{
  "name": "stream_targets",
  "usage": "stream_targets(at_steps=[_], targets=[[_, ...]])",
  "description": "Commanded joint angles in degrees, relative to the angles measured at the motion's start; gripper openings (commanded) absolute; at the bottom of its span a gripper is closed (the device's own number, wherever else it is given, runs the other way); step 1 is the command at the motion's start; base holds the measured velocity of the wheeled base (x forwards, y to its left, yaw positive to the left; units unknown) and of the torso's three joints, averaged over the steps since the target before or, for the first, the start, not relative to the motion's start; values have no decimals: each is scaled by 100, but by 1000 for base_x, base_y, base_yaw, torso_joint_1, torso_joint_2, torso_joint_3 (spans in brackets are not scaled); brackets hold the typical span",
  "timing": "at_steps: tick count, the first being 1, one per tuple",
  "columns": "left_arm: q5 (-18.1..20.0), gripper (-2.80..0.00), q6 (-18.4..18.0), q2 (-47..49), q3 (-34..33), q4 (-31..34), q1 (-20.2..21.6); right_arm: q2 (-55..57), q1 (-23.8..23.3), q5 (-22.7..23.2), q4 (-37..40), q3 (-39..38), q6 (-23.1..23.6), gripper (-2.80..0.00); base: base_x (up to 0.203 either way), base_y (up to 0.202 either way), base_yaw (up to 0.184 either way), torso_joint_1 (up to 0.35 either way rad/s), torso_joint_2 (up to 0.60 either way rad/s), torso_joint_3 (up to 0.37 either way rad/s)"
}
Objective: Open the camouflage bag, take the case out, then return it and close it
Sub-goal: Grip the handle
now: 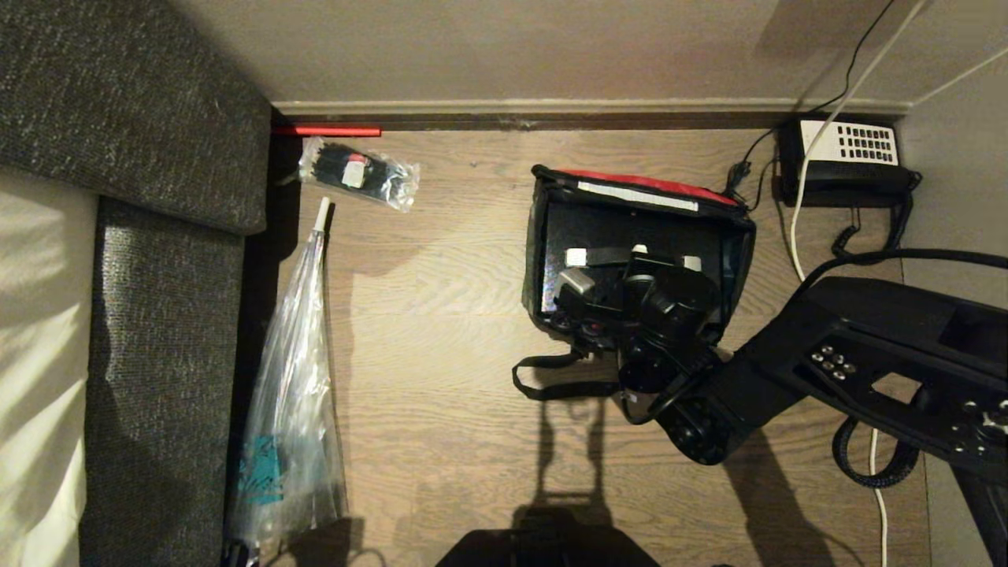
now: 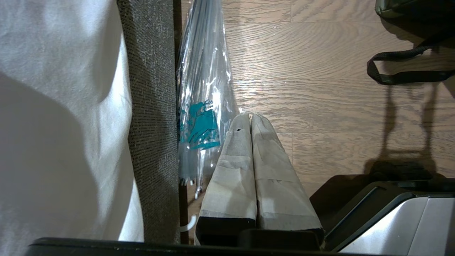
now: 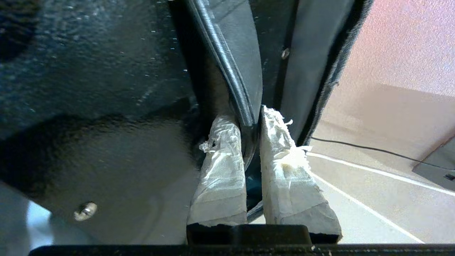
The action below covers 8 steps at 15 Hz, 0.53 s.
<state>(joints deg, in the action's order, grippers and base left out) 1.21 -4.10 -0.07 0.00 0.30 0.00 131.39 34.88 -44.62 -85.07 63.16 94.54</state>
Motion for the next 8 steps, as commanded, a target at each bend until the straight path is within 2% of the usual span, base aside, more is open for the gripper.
stream_targets(at_steps=[1,8], targets=[[2,-280,-3,7,-9,-4,0,-315,124,6,-115,-32,47,-280,0,0,0,0,0,0],[2,-280,-3,7,-9,-4,0,-465,265,6,-166,-270,63,-280,0,0,0,0,0,0]])
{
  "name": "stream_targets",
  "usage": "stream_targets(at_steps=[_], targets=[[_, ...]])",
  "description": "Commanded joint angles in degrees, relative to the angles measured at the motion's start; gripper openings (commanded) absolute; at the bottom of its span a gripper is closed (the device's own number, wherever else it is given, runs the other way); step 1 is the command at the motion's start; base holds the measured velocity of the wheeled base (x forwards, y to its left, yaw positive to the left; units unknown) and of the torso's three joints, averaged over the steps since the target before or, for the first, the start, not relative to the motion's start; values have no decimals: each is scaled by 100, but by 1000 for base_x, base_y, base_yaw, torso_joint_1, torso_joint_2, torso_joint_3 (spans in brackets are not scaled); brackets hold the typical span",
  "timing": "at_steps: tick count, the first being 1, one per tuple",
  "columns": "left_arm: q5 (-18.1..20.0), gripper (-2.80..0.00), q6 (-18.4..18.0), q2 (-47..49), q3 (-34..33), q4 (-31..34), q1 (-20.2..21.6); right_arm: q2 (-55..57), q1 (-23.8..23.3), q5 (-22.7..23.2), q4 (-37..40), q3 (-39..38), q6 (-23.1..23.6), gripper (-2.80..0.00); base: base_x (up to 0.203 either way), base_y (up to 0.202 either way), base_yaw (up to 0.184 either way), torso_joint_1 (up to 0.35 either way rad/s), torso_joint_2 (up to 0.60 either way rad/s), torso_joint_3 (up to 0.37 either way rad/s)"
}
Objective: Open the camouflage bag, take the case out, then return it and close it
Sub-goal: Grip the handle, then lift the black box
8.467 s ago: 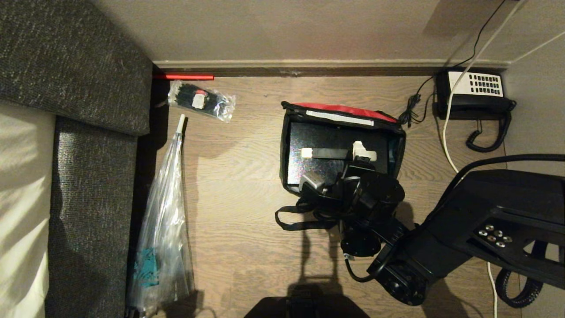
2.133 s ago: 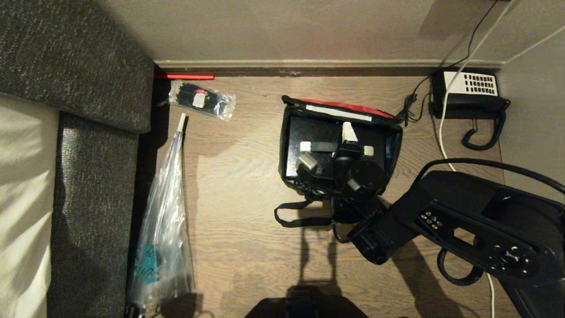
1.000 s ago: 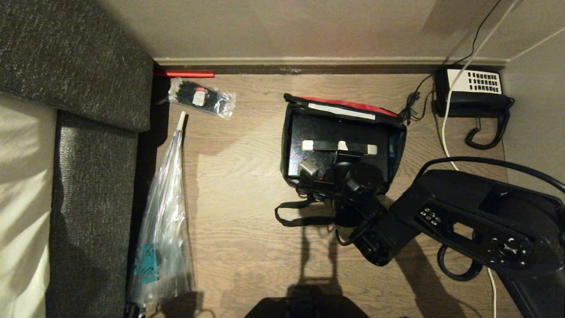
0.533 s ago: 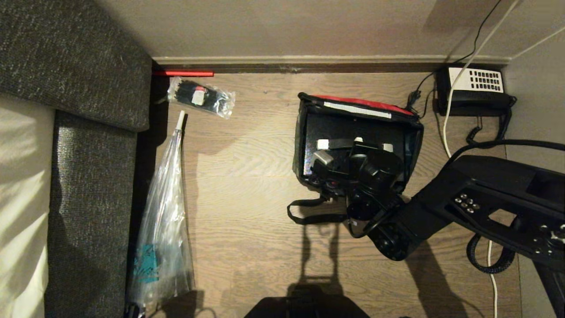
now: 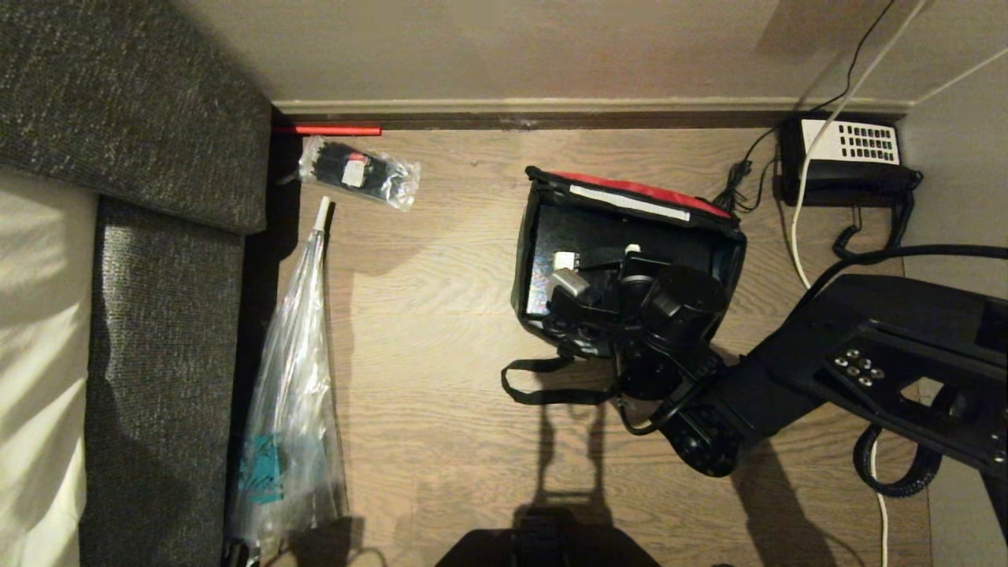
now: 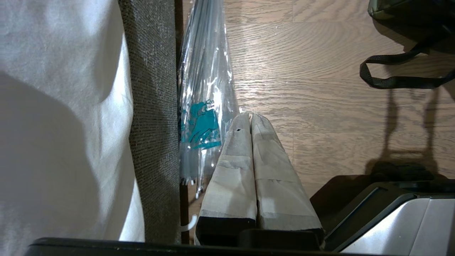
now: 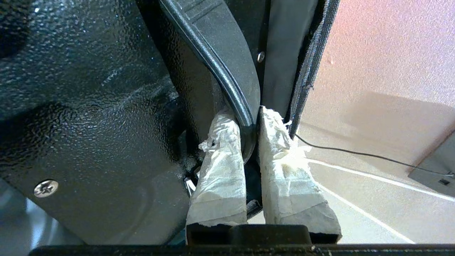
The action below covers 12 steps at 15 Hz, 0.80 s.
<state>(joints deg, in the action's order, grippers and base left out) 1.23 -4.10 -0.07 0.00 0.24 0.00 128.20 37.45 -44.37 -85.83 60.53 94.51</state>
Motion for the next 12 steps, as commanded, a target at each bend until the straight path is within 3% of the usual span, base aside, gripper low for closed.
stream_targets(at_steps=[1,12], targets=[[0,-280,-3,7,-9,2,0,-141,8,-19,-80,-6,81,-280,0,0,0,0,0,0],[0,-280,-3,7,-9,2,0,-448,96,-31,-1,-35,120,-280,0,0,0,0,-3,1]])
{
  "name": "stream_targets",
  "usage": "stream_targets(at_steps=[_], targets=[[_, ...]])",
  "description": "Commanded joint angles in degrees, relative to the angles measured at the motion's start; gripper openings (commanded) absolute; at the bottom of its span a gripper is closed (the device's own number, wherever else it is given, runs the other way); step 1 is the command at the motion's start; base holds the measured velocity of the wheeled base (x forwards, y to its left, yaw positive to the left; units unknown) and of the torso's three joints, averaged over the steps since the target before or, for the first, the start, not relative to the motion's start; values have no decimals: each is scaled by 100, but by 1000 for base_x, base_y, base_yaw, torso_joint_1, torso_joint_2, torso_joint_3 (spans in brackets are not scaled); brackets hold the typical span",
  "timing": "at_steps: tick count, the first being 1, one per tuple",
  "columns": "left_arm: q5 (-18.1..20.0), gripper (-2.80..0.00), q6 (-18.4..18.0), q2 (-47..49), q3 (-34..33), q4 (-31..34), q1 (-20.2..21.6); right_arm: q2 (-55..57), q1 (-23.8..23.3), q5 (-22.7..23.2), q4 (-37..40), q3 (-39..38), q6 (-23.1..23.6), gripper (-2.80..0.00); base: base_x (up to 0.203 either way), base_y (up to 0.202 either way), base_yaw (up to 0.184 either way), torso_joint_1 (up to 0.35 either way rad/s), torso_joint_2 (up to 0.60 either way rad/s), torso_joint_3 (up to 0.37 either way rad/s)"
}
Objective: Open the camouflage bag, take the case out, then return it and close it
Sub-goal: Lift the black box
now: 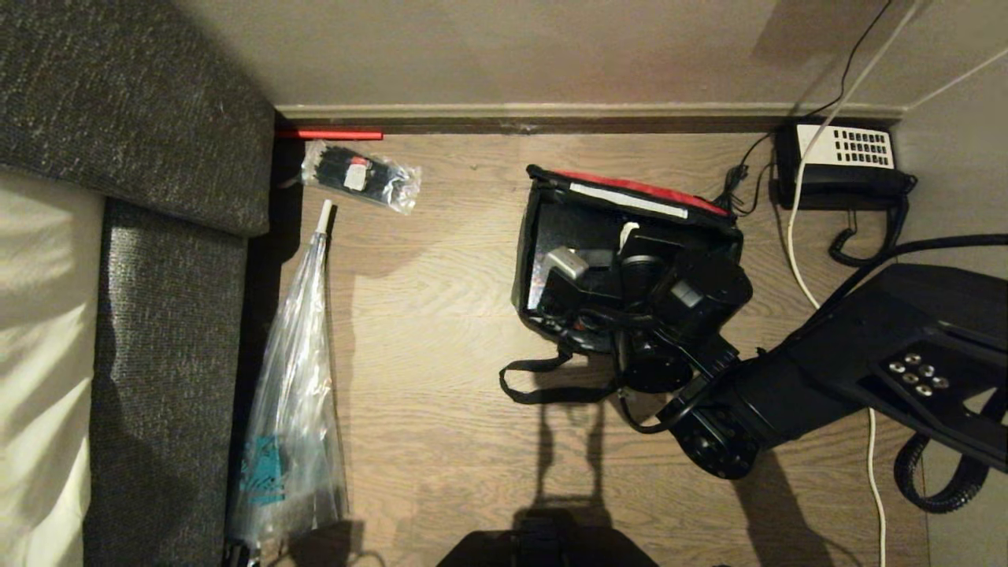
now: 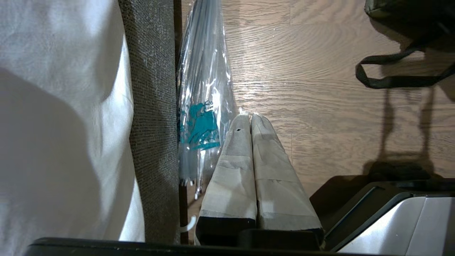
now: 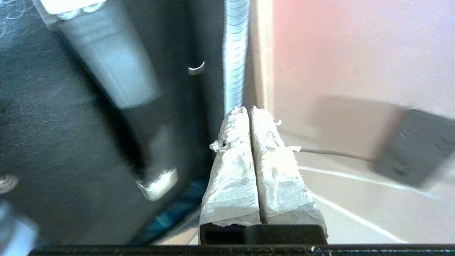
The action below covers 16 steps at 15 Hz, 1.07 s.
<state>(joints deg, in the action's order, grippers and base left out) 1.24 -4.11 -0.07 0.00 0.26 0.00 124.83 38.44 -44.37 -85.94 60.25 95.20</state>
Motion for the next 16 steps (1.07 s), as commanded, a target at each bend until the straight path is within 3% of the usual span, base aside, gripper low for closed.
stream_targets(at_steps=[1,9,10,11,16], targets=[[-1,-280,-2,7,-9,1,0,-143,-4,-36,39,-37,52,-280,0,0,0,0,0,0],[-1,-280,-2,7,-9,1,0,154,-10,26,-159,-668,31,-280,0,0,0,0,0,0],[-1,-280,-2,7,-9,1,0,219,-7,90,-169,-829,95,-207,0,0,0,0,0,0],[-1,-280,-2,7,-9,1,0,299,-9,191,-172,-917,151,0,0,0,0,0,0,0],[-1,-280,-2,7,-9,1,0,412,23,280,-173,-909,26,0,0,0,0,0,0,0]])
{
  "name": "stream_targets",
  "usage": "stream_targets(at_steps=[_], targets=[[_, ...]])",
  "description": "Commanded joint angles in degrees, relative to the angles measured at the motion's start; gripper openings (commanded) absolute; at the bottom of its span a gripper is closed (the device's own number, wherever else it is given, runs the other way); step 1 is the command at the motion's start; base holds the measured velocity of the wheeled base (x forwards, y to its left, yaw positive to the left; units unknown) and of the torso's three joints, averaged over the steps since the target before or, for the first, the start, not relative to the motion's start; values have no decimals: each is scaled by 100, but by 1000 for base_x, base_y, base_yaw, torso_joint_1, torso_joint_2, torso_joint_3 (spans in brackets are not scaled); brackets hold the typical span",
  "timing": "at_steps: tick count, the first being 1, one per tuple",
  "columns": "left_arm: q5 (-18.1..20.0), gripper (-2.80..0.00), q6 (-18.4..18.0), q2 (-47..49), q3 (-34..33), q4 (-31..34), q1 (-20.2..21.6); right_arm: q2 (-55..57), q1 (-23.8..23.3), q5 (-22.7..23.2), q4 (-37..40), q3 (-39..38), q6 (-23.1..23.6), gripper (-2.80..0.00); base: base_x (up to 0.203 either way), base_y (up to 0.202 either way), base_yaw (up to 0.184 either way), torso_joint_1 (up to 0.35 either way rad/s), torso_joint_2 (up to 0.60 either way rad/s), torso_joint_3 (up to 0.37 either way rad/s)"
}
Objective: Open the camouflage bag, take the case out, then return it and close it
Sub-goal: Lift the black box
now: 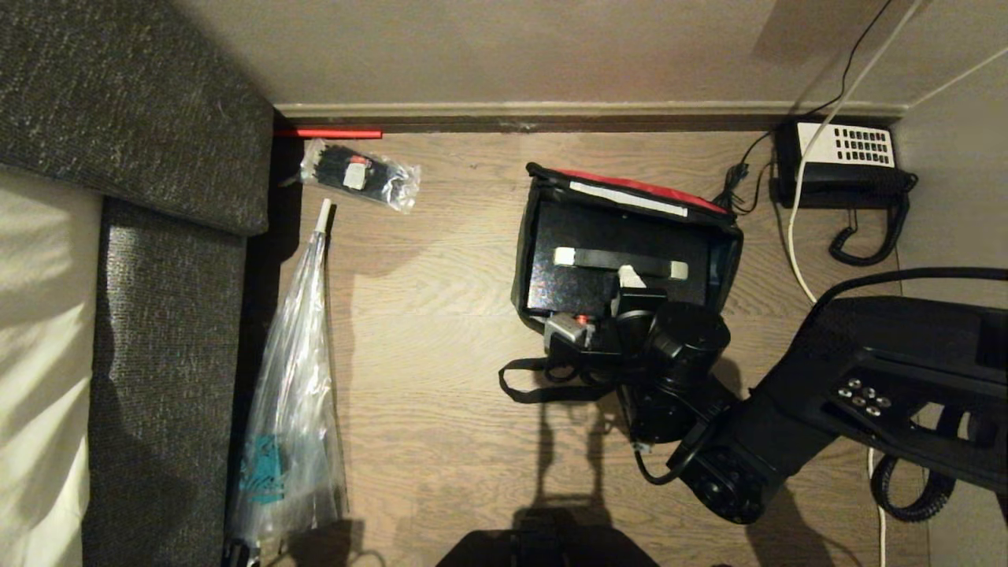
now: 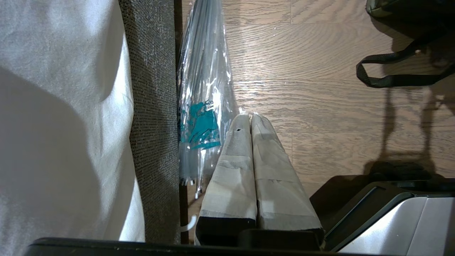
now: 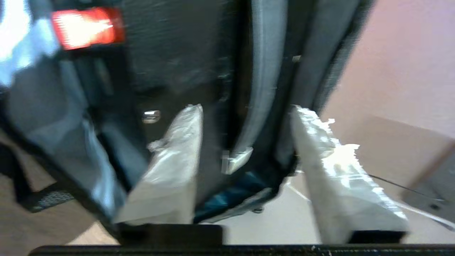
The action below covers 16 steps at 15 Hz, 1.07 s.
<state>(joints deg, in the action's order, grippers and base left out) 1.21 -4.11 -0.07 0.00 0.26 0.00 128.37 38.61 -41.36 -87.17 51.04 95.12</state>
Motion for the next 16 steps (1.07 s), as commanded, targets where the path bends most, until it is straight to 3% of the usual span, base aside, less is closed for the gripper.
stream_targets(at_steps=[1,16], targets=[[2,-280,-2,7,-9,0,0,65,6,-30,-49,29,24,0,0,0,0,0,0,0],[2,-280,-2,7,-9,0,0,826,-443,-188,-49,1245,-51,0,0,0,0,0,0,2]])
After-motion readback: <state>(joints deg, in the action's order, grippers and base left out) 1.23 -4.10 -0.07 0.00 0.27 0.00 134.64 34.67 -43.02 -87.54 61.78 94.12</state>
